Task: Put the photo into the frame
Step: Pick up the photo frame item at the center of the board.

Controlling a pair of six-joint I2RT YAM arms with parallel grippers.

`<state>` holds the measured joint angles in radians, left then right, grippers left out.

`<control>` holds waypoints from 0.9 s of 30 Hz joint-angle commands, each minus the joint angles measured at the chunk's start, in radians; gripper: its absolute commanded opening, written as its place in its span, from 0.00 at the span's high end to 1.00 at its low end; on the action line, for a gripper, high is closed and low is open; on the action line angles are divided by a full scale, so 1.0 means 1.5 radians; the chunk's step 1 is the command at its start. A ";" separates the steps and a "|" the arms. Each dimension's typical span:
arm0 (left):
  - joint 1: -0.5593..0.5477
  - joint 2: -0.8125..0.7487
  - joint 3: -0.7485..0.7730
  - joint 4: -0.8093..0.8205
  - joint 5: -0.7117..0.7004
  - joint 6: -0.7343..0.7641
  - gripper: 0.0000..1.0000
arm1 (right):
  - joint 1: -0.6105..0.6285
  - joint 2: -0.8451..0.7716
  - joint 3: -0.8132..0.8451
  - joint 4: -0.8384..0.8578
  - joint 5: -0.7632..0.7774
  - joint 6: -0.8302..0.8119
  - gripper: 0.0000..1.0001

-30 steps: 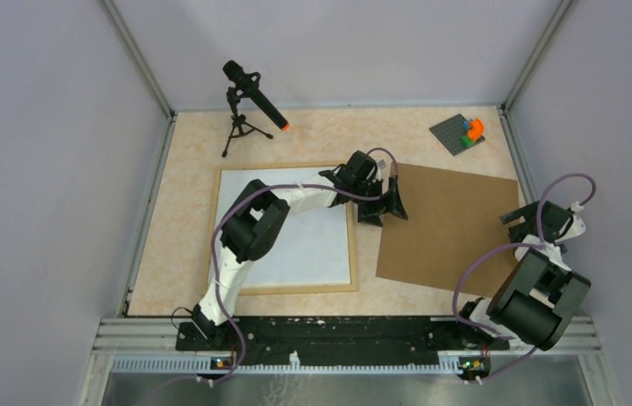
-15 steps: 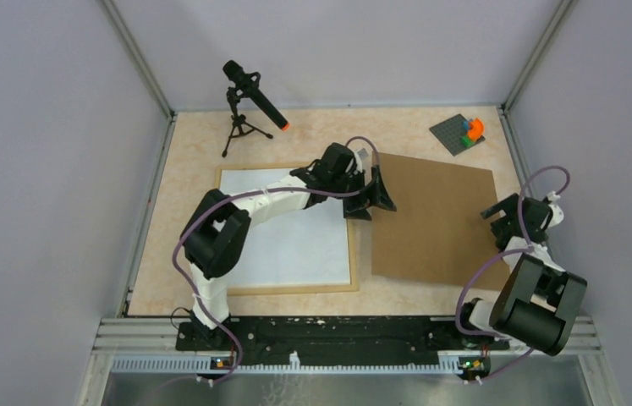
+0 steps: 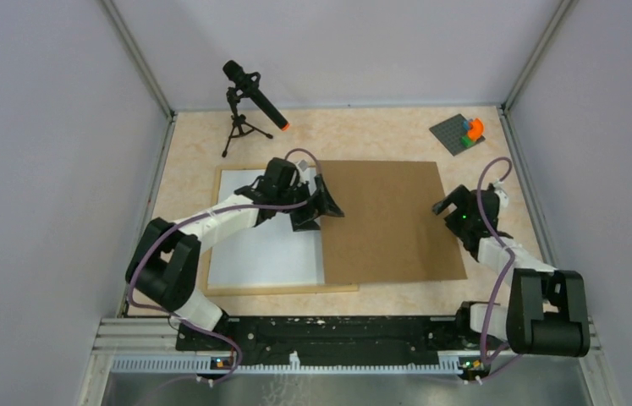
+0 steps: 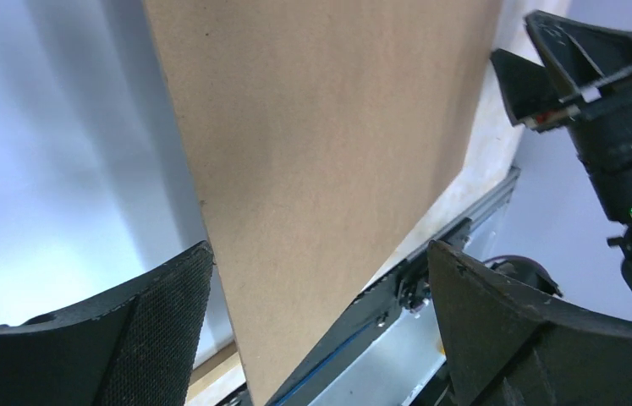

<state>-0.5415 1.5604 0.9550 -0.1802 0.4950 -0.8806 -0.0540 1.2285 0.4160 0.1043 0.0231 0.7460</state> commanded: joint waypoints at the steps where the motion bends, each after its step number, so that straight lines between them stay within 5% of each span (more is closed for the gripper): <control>1: 0.042 -0.086 -0.060 0.035 0.027 0.017 0.03 | 0.142 0.038 -0.030 -0.090 -0.106 0.122 0.06; 6: 0.135 -0.128 -0.098 -0.042 0.006 0.071 0.02 | 0.266 0.049 -0.004 -0.075 -0.129 0.109 0.06; 12: 0.226 -0.164 -0.105 -0.114 -0.107 0.170 0.02 | 0.296 0.030 0.040 -0.097 -0.251 -0.110 0.06; 15: 0.235 -0.164 -0.088 -0.132 -0.139 0.205 0.02 | 0.272 -0.002 0.081 -0.181 -0.217 -0.197 0.02; 22: 0.236 -0.127 -0.077 -0.146 -0.133 0.225 0.02 | 0.119 0.061 0.096 -0.163 -0.370 -0.229 0.02; 27: 0.235 -0.130 -0.089 -0.098 -0.009 0.241 0.03 | 0.118 0.149 0.058 -0.021 -0.495 -0.168 0.08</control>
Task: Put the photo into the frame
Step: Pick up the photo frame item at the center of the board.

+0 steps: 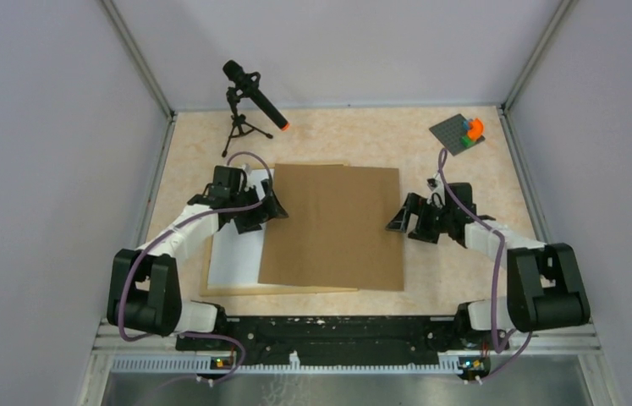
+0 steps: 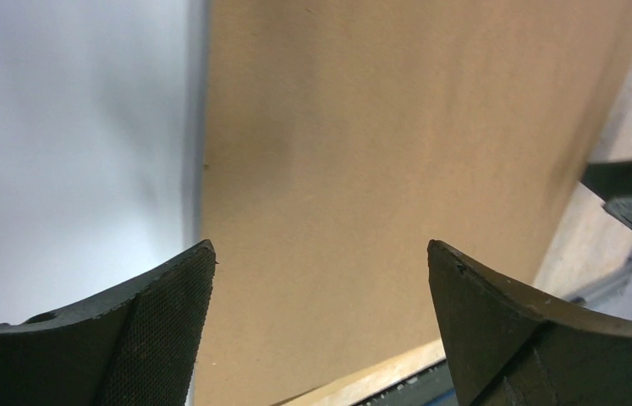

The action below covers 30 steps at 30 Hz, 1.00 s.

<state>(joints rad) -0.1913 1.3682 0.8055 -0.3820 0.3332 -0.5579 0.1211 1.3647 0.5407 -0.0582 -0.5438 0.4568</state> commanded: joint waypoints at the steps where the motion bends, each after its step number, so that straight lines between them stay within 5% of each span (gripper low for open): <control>1: -0.001 -0.004 0.002 0.052 0.120 0.023 0.03 | 0.001 0.077 -0.034 0.121 -0.143 0.039 0.10; 11: -0.001 0.070 -0.075 0.109 0.149 -0.039 0.03 | 0.002 0.147 -0.092 0.500 -0.346 0.251 0.38; 20: -0.002 0.043 -0.078 0.115 0.138 -0.042 0.04 | 0.120 0.114 -0.115 0.751 -0.272 0.441 0.41; 28: 0.002 -0.047 0.046 -0.007 0.084 0.091 0.02 | 0.138 0.197 -0.090 0.790 -0.227 0.483 0.98; 30: 0.014 -0.069 0.094 -0.053 0.016 0.121 0.02 | 0.137 0.231 -0.087 0.855 -0.249 0.536 1.00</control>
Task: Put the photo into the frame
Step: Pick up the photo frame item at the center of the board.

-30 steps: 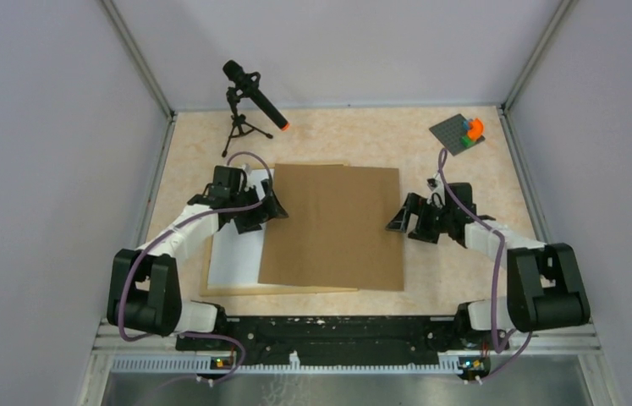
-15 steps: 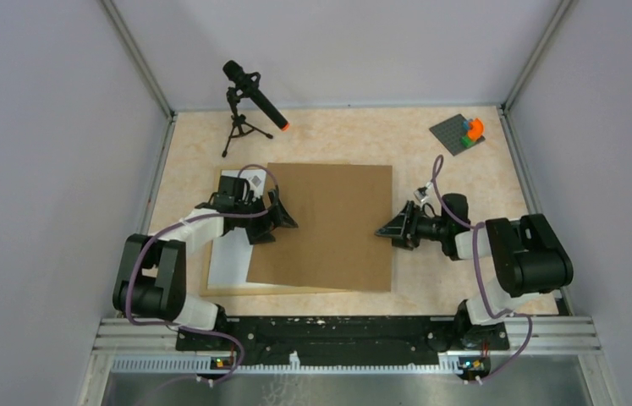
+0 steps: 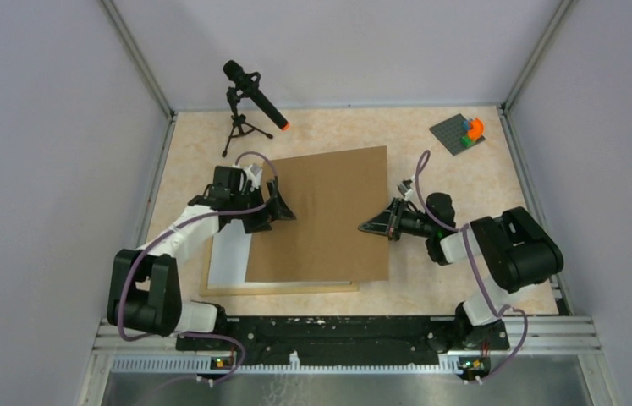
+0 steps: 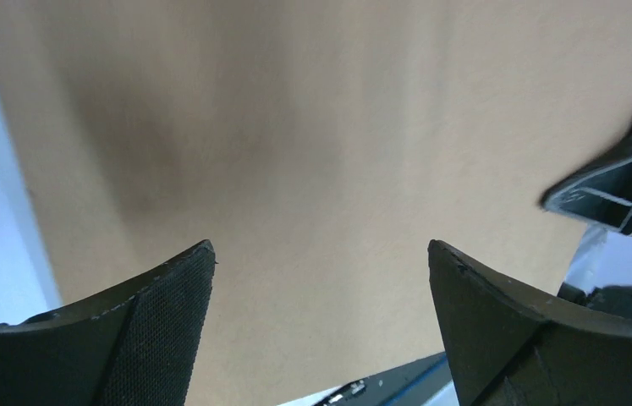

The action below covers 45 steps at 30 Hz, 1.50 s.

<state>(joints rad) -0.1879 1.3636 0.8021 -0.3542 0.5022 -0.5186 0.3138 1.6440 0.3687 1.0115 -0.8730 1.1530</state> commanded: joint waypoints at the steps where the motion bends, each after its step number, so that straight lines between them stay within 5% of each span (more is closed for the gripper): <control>1: 0.024 -0.074 0.113 -0.090 -0.124 0.105 0.02 | 0.009 0.059 0.027 0.181 -0.032 0.103 1.00; 6: 0.115 -0.104 0.117 -0.116 -0.250 0.064 0.02 | 0.016 0.155 0.060 0.353 -0.050 0.234 1.00; 11: 0.289 -0.100 0.048 -0.045 -0.188 -0.022 0.02 | 0.040 0.219 0.103 0.421 -0.043 0.284 1.00; 15: 0.373 -0.054 0.007 0.017 -0.176 -0.072 0.02 | 0.069 0.234 0.144 0.362 -0.027 0.233 1.00; 25: 0.400 0.068 -0.027 0.068 -0.105 -0.060 0.02 | 0.124 0.239 0.187 0.224 0.036 0.125 1.00; 45: 0.412 0.016 -0.085 0.089 -0.065 -0.059 0.02 | 0.179 0.258 0.212 0.125 0.112 0.070 1.00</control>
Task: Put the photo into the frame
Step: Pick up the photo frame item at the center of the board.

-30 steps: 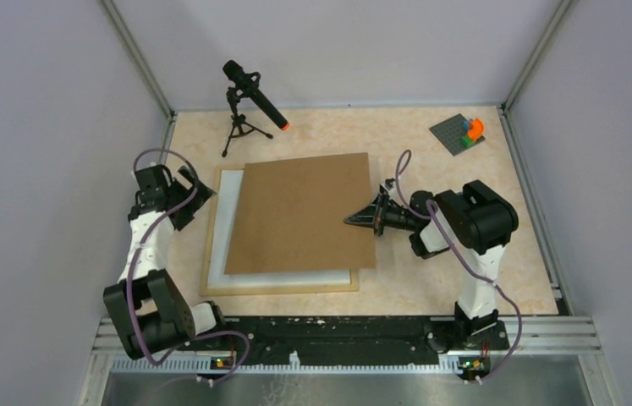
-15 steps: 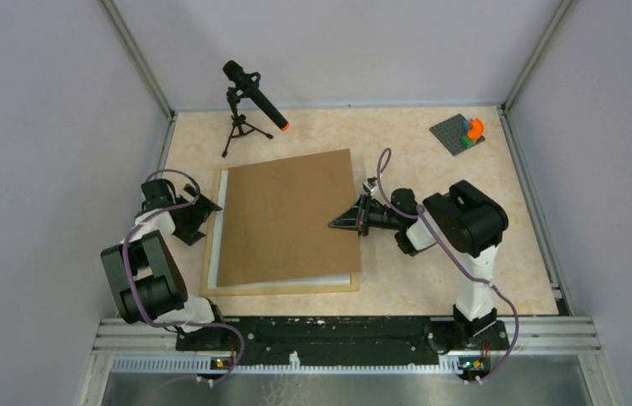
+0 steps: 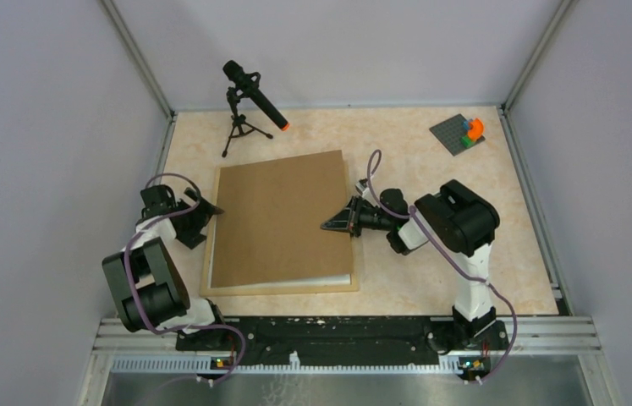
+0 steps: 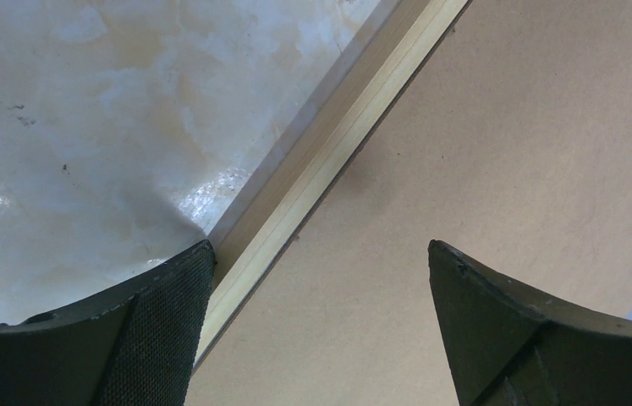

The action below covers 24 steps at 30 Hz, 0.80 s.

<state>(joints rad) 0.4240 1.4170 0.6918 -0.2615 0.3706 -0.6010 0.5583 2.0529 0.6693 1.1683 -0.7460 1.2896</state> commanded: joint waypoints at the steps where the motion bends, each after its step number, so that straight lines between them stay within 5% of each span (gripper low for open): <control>1: 0.004 -0.018 -0.014 0.027 0.023 -0.004 0.02 | 0.019 -0.015 0.012 0.013 0.029 -0.023 1.00; 24: 0.004 -0.019 -0.026 0.033 0.020 -0.006 0.02 | 0.036 -0.057 -0.032 0.020 0.032 0.005 1.00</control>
<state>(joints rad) 0.4274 1.4044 0.6670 -0.2256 0.3801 -0.6041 0.5964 2.0155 0.6289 1.1381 -0.6811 1.2942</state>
